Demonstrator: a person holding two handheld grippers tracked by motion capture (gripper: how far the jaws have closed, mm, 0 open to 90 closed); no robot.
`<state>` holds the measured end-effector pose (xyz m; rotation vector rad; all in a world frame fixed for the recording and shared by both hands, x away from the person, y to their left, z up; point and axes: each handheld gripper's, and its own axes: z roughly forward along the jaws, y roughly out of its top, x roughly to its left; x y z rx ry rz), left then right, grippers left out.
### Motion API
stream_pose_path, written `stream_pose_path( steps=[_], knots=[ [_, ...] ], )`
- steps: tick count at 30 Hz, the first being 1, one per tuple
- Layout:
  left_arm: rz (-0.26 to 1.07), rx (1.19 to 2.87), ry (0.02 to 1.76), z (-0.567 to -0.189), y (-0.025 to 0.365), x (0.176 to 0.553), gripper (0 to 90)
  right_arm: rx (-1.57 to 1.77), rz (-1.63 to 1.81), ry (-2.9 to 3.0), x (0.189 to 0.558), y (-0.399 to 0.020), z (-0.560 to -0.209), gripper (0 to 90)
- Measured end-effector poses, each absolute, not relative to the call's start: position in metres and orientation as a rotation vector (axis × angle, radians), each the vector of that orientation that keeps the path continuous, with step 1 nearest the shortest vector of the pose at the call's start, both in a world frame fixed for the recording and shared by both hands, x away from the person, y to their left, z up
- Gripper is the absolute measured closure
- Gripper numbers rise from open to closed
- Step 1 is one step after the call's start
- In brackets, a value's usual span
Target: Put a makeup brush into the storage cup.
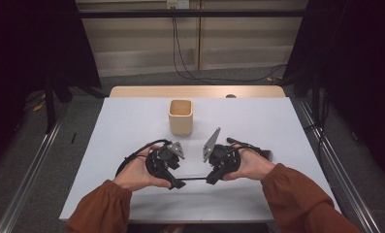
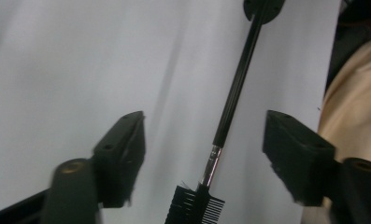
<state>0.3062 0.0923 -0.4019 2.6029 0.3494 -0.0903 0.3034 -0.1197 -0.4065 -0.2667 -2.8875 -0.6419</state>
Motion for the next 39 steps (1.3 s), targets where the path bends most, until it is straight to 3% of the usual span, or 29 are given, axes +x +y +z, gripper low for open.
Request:
stream_pose_path(
  steps=[6, 12, 23, 28, 39],
  knots=[
    [-0.022, 2.55, 0.429, -0.401, 0.1, 0.309, 15.3, -0.294, -0.644, -2.882, 0.304, -0.126, -0.405, 86.1],
    [-0.041, 2.464, 0.51, -0.403, 0.111, 0.311, 5.3, -0.328, -0.653, -2.877, 0.304, -0.132, -0.407, 86.1],
    [0.012, 2.377, 0.583, -0.405, 0.13, 0.31, 4.1, -0.404, -0.654, -2.899, 0.305, -0.15, -0.407, 86.0],
    [0.124, 2.348, 0.626, -0.414, 0.137, 0.31, 4.1, -0.459, -0.661, -2.9, 0.305, -0.16, -0.408, 86.0],
    [0.193, 2.251, 0.667, -0.415, 0.153, 0.299, 4.1, -0.578, -0.721, -2.895, 0.303, -0.185, -0.412, 86.0]
  ],
)
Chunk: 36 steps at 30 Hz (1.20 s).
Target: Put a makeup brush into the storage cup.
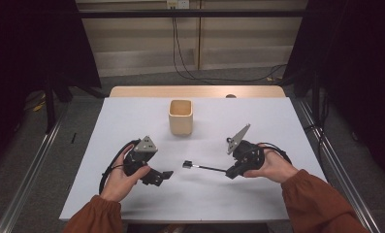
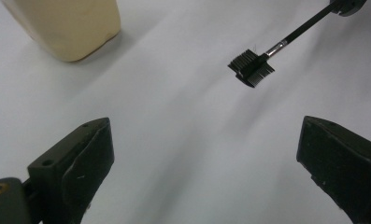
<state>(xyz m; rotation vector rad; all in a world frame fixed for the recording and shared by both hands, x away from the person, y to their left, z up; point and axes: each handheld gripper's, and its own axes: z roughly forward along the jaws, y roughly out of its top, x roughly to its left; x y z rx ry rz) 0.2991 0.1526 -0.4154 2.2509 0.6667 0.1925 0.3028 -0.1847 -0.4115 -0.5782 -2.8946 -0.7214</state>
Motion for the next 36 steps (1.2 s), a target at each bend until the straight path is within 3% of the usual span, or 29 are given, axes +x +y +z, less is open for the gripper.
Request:
stream_pose_path(
  steps=[13, 36],
  knots=[
    [0.235, 2.159, 0.718, -0.427, 0.169, 0.285, 4.2, -0.721, -0.886, -2.886, 0.287, -0.2, -0.416, 86.1],
    [0.284, 2.077, 0.702, -0.43, 0.164, 0.275, 4.3, -0.914, -1.31, -2.757, 0.28, -0.201, -0.431, 86.1]
  ],
)
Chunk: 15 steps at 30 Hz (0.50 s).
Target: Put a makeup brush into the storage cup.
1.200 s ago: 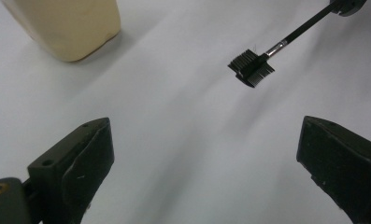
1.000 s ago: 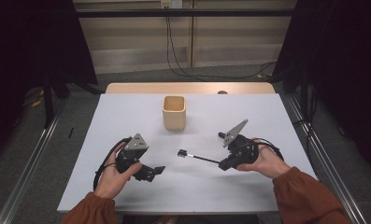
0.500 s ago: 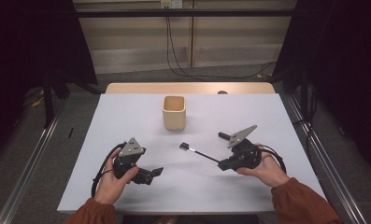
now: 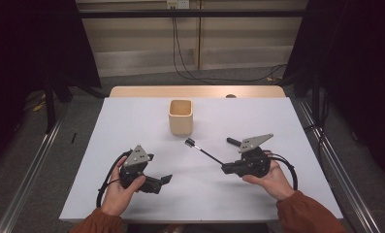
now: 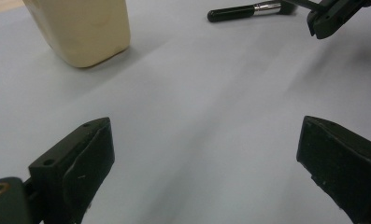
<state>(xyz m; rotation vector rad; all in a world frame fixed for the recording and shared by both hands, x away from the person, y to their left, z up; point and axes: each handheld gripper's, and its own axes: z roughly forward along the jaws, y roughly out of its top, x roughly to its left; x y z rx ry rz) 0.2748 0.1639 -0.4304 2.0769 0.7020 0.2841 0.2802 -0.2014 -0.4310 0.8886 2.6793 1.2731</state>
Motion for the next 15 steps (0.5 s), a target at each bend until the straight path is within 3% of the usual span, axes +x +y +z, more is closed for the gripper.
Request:
stream_pose_path(
  steps=[15],
  knots=[
    [0.307, 2.059, 0.702, -0.431, 0.166, 0.273, 4.3, 0.837, 1.461, 2.55, 0.273, -0.201, -0.446, 86.1]
  ],
)
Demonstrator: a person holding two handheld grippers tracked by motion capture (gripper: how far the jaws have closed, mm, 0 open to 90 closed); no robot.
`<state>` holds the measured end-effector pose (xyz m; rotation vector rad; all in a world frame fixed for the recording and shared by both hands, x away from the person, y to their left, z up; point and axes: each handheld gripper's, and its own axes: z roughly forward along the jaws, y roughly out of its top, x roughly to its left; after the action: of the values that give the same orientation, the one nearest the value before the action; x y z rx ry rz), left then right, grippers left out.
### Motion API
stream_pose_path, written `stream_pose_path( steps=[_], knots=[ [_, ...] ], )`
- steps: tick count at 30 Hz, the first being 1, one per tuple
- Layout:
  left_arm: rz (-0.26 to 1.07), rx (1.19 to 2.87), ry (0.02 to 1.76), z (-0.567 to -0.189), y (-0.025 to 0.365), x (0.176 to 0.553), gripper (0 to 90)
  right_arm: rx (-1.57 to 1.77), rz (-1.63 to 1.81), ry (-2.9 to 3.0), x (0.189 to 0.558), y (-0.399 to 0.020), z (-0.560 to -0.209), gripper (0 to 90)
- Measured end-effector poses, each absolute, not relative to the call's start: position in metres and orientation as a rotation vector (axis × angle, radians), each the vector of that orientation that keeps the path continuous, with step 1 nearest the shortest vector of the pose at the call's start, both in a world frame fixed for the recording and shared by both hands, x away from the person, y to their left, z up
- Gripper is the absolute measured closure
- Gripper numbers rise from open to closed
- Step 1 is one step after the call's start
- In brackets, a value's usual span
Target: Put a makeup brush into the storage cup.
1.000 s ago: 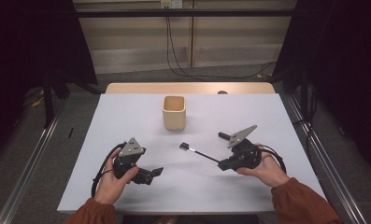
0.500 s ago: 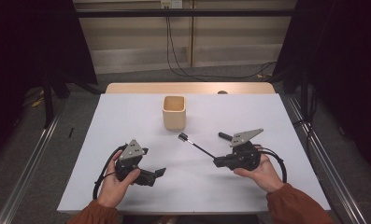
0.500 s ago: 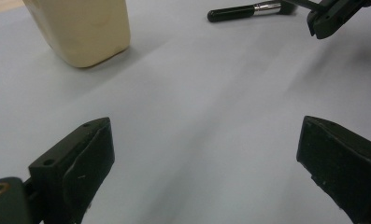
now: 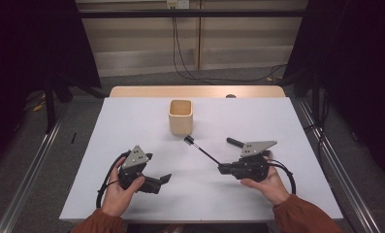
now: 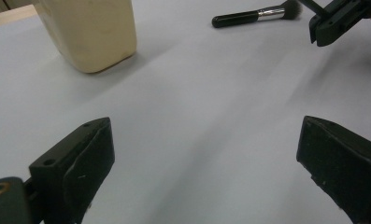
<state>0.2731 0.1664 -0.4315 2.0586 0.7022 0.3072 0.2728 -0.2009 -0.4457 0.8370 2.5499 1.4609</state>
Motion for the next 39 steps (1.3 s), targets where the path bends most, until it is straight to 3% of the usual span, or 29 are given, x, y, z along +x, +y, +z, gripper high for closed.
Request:
stream_pose_path(
  steps=[19, 30, 32, 39],
  knots=[
    [0.279, 1.967, 0.689, -0.426, 0.164, 0.271, 4.0, 0.717, 1.72, 2.354, 0.269, -0.203, -0.441, 86.1],
    [0.223, 1.87, 0.635, -0.423, 0.145, 0.271, 4.3, 0.709, 1.735, 2.358, 0.269, -0.2, -0.441, 86.1],
    [0.165, 1.833, 0.639, -0.423, 0.142, 0.274, 4.3, 0.709, 1.734, 2.36, 0.269, -0.199, -0.441, 86.1],
    [0.2, 1.832, 0.614, -0.417, 0.131, 0.278, 4.6, 0.706, 1.728, 2.373, 0.268, -0.197, -0.442, 86.1]
  ],
)
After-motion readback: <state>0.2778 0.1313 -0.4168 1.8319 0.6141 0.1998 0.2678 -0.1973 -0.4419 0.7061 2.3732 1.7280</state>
